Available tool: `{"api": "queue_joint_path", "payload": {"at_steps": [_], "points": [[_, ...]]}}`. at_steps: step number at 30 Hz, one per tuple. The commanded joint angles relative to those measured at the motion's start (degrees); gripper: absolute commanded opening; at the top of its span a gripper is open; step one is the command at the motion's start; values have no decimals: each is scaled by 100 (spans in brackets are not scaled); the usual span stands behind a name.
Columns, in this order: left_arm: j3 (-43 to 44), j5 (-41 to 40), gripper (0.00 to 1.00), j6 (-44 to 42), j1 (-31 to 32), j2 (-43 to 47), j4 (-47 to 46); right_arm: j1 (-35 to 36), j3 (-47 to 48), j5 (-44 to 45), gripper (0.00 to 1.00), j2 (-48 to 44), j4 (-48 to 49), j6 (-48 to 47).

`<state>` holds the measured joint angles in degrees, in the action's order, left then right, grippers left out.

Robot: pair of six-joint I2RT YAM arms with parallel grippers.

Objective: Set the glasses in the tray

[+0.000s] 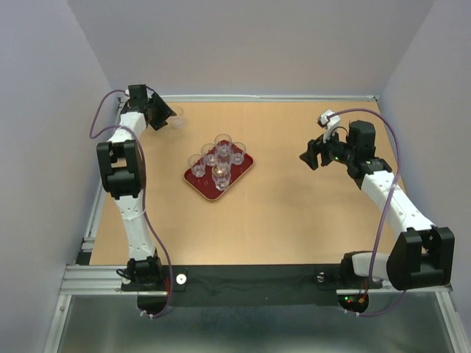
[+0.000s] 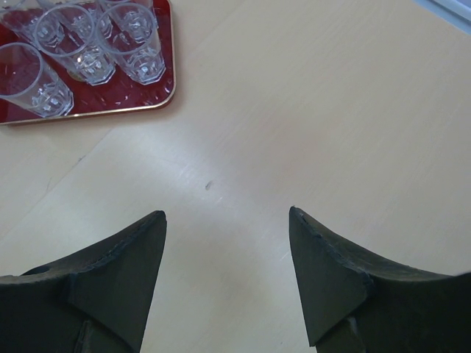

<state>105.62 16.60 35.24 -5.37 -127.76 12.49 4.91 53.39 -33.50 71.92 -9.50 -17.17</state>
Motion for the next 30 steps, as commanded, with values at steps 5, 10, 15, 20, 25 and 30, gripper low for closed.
{"api": "queue_joint_path", "payload": {"at_steps": [5, 10, 15, 20, 25, 30], "points": [[362, -112, 57, 237, -35, -178, -63, -34, -153, -34, 73, -29, 220, -85], [573, -236, 47, 176, -26, -389, 122, -42, -162, 10, 73, -55, 220, -94], [573, -394, 30, 97, -35, -355, 113, -42, -162, 10, 73, -38, 220, -102], [486, -526, 17, -70, -26, -258, 105, -51, -162, 19, 73, -47, 229, -111], [65, -544, 2, -289, -26, 171, -176, -86, -171, 10, 73, -47, 220, -120], [-392, -500, 0, -781, -26, 883, -396, -95, -171, -17, 73, -55, 220, -120]]}}
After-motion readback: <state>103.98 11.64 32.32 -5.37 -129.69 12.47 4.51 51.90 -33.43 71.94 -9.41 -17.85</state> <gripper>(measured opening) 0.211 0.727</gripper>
